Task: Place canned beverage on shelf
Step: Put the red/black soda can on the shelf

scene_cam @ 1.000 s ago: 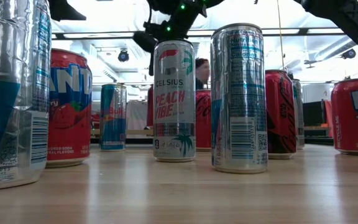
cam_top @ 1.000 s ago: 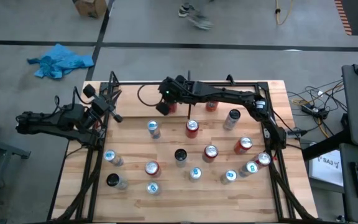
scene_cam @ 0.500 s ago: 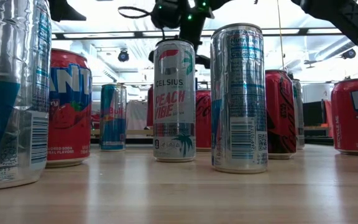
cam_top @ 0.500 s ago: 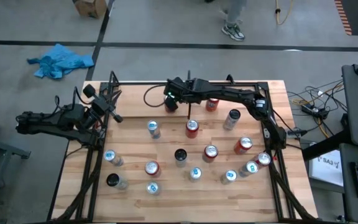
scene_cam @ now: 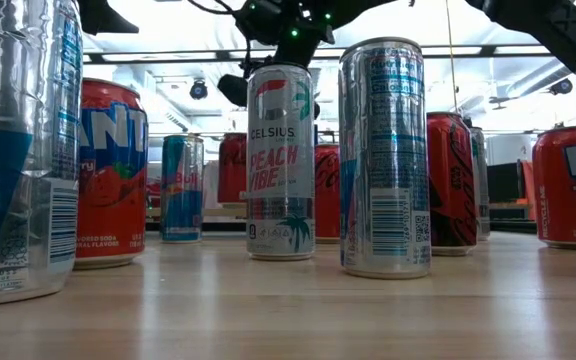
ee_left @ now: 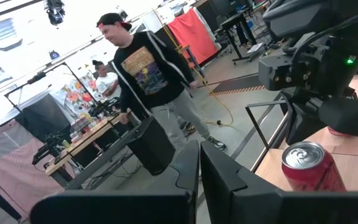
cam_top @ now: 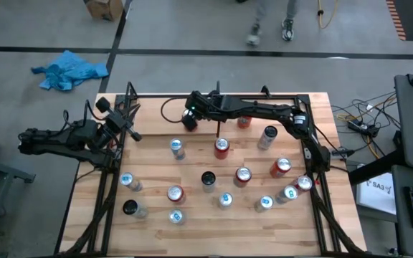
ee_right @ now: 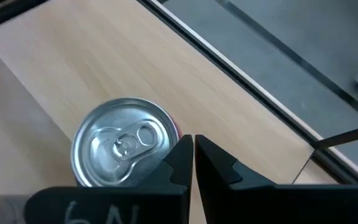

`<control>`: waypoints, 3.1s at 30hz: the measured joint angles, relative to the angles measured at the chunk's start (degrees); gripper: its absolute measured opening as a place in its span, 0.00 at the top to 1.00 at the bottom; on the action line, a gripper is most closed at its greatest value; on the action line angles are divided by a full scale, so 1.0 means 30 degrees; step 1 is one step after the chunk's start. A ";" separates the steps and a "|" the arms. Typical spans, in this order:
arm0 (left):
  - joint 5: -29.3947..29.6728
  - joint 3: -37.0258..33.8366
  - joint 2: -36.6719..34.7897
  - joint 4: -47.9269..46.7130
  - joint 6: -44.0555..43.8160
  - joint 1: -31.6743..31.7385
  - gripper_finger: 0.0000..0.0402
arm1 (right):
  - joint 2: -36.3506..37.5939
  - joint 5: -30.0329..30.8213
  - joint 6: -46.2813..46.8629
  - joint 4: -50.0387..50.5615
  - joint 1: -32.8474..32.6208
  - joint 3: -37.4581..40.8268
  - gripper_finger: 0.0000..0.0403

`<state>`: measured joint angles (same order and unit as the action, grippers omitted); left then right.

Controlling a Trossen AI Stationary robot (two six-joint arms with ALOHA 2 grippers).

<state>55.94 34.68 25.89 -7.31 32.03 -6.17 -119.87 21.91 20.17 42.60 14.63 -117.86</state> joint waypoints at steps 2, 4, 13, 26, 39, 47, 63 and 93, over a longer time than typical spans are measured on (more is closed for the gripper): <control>0.0000 0.0000 0.0000 -0.0007 0.0000 -0.0001 1.00 | 0.0063 0.0008 -0.0026 0.0313 -0.0008 -0.0043 0.98; 0.0000 0.0000 0.0000 -0.0007 0.0000 -0.0001 1.00 | 0.0135 0.0015 0.0053 0.0846 -0.0051 -0.0478 0.98; 0.0000 0.0000 0.0000 -0.0019 0.0000 0.0003 1.00 | 0.0160 -0.1882 0.1743 0.3934 -0.0128 -0.1284 0.98; 0.0000 0.0000 0.0008 -0.0021 0.0007 0.0005 1.00 | -0.1566 -0.1928 0.0932 0.0121 -0.0474 -0.1180 0.98; -0.0535 0.0000 0.0509 0.0007 -0.0083 0.0006 1.00 | 0.0069 -0.1812 -0.0333 0.1552 -0.0692 -0.1166 0.98; -0.4213 0.0041 0.1565 0.1041 -0.0495 -0.0001 1.00 | 0.2303 -0.1743 -0.1714 0.4910 -0.1742 -0.1166 0.98; -0.9142 0.2216 0.7572 -0.0997 -0.5868 0.0012 1.00 | 0.9951 -0.0823 -0.5110 0.2612 -0.3672 0.6460 0.98; -1.3849 0.7606 1.3143 -0.5299 -0.8280 0.5390 1.00 | 1.6921 -0.5772 -1.0584 -1.6715 -0.1681 2.2013 0.98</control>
<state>14.40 57.49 65.32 -23.21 7.19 10.00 -69.10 4.60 -11.58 -7.55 9.59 -51.82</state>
